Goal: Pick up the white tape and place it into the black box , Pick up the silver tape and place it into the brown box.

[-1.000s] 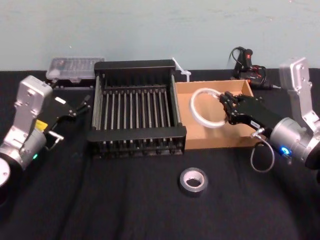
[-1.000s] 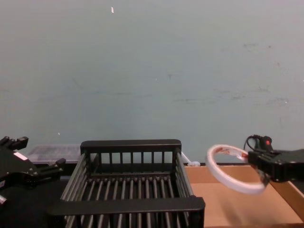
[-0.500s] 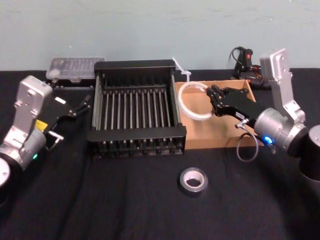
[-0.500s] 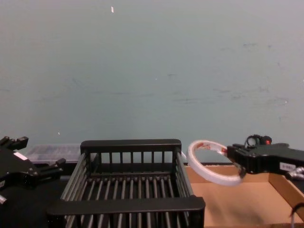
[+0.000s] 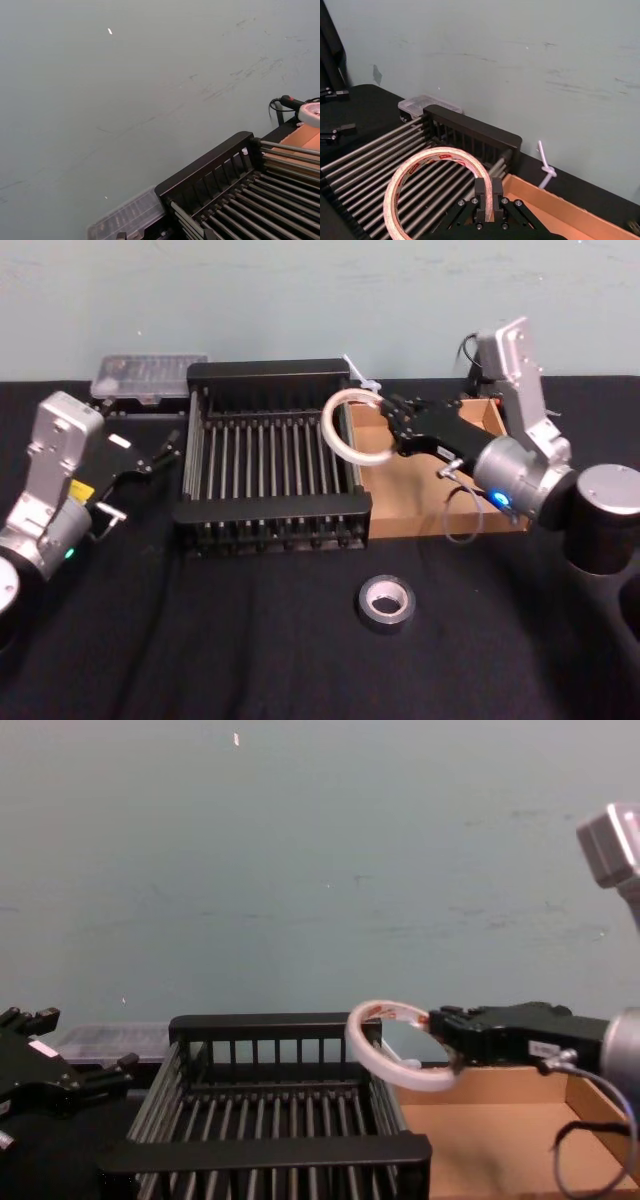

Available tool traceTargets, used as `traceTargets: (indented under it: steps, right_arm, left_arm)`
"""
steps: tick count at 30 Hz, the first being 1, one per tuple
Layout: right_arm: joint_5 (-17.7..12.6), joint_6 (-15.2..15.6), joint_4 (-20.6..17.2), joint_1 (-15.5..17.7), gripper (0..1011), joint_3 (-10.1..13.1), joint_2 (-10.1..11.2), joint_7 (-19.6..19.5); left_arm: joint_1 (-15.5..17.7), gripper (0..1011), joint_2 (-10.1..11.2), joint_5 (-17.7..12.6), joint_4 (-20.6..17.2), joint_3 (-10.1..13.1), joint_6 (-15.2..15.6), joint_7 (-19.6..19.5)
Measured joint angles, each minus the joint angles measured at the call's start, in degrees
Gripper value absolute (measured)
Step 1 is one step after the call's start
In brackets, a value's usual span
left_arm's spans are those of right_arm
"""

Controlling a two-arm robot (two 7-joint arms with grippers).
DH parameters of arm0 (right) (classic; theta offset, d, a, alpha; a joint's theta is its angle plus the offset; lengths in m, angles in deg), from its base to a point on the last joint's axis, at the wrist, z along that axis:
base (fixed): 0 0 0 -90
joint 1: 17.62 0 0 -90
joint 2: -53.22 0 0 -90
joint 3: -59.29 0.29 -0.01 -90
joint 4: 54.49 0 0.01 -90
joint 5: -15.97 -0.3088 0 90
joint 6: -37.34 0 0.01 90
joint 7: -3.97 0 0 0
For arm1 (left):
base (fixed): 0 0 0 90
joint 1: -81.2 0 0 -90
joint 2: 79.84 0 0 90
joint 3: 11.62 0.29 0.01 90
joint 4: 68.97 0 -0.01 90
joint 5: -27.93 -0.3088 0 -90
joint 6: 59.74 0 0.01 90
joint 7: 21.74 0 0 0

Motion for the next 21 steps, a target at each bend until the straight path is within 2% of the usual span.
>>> traceTargets:
  steps: [21]
  right_arm:
    - [3.91, -0.99, 8.62, -6.88, 91, -3.49, -5.08, 0.81]
  left_arm:
    - [0.0, 1001, 0.0, 0.0, 0.0, 0.0, 0.0, 0.0]
